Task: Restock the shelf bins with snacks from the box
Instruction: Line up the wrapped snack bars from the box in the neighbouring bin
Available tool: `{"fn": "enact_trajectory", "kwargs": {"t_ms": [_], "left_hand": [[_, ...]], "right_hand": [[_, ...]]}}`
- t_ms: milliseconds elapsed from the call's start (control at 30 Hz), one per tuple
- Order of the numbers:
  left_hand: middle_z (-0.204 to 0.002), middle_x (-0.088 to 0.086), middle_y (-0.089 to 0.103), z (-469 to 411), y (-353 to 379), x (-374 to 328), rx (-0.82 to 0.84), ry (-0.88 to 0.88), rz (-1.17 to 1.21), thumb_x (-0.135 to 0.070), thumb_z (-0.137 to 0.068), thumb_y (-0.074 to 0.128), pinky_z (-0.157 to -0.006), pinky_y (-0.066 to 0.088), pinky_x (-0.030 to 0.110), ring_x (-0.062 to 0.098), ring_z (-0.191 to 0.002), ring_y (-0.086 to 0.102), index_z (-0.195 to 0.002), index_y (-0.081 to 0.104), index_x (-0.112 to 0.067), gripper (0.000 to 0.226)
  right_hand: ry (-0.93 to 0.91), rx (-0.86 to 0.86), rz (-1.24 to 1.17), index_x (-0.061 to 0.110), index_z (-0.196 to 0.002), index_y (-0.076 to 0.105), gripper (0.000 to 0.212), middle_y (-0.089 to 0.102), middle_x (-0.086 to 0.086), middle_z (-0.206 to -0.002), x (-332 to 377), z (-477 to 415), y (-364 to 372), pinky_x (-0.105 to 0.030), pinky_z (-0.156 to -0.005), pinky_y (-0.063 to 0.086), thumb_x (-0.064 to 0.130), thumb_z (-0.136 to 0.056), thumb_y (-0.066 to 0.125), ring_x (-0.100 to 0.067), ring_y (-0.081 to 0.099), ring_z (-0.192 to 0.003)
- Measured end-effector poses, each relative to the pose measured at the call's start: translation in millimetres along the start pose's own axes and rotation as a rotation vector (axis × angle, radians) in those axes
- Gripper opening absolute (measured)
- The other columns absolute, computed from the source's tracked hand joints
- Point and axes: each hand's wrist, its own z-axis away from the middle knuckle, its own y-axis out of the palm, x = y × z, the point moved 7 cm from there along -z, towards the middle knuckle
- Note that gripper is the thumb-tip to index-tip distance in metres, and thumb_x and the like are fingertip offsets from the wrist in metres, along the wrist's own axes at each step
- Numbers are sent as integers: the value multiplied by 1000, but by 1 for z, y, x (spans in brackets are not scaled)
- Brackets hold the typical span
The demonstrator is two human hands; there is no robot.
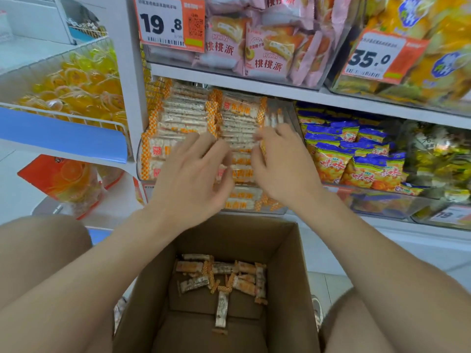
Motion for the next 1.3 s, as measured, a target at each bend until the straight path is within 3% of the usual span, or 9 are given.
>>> {"fn": "enact_trajectory", "kwargs": {"t_ms": [133, 233, 333, 667, 767, 867, 1033, 1200, 1300], "left_hand": [[-70, -12, 51, 51, 40, -18, 450, -45, 106, -34, -94, 57, -52, 40, 32, 13, -61, 52, -89, 50, -28, 10], [-85, -11, 61, 108, 101, -16, 1006, -68, 2, -40, -98, 55, -67, 57, 34, 14, -75, 62, -95, 59, -32, 9], [-110, -5, 69, 151, 146, -9, 1276, -177, 25, -36, -102, 57, -85, 60, 37, 15, -95, 67, -120, 65, -31, 20], [-134, 10, 61, 293, 254, 46, 1449, -536, 6, -28, -101, 56, -95, 55, 41, 31, -116, 63, -136, 57, -18, 36], [-147, 9, 54, 320, 273, 41, 1472, -535, 54, -17, -99, 59, -104, 51, 42, 31, -130, 57, -146, 50, -21, 48], [-169, 9, 25, 347, 292, 18, 1596, -471, 161, -4, -100, 54, -118, 39, 48, 36, -152, 32, -162, 29, -33, 73], [-171, 3, -26, 383, 306, -21, 1803, -350, 151, 12, -91, 59, -125, 22, 60, 39, -158, -17, -164, 11, -47, 106], [-170, 11, -26, 391, 308, -20, 1773, -356, 142, 0, -96, 64, -123, 33, 47, 42, -158, 14, -165, 22, -35, 88], [-172, 11, -18, 390, 306, -11, 1651, -536, 199, -8, -96, 68, -121, 38, 44, 39, -152, 33, -164, 24, -30, 84]], "right_hand": [[-108, 194, -68, 21, -94, 63, 20, 62, 1, -90, 25, 63, -7, -39, -70, 50, 27, -95, 44, -22, 59, -84], [-129, 550, 67, 22, -96, 59, 14, 60, 2, -87, 23, 112, 42, -38, -65, 50, 26, -100, 46, -22, 59, -79], [-160, 845, 219, 19, -103, 58, 10, 58, -1, -88, 10, 155, 105, -37, -61, 46, 21, -103, 49, -24, 58, -76], [205, 1320, 118, 14, -145, 49, 41, 42, -16, -157, -64, 240, 251, -41, -92, 49, 15, -105, 46, -35, 57, -126], [248, 1362, 129, 13, -137, 55, 34, 50, -14, -150, -78, 261, 288, -39, -94, 51, 18, -104, 51, -34, 59, -124], [244, 1364, 181, 16, -132, 62, 31, 55, -12, -142, -89, 276, 318, -42, -98, 46, 19, -102, 55, -32, 55, -128], [222, 1303, 270, 22, -151, 50, 50, 13, -20, -169, -98, 286, 353, -54, -126, 13, 31, -101, 56, -41, 8, -157], [208, 1440, 262, 34, -167, 14, 79, -4, -18, -173, -105, 303, 375, -56, -128, 3, 23, -100, 55, -41, -6, -159], [164, 1444, 284, 34, -166, 21, 77, 11, -20, -170, -105, 308, 381, -58, -126, 6, 19, -98, 56, -43, 2, -157]]}}
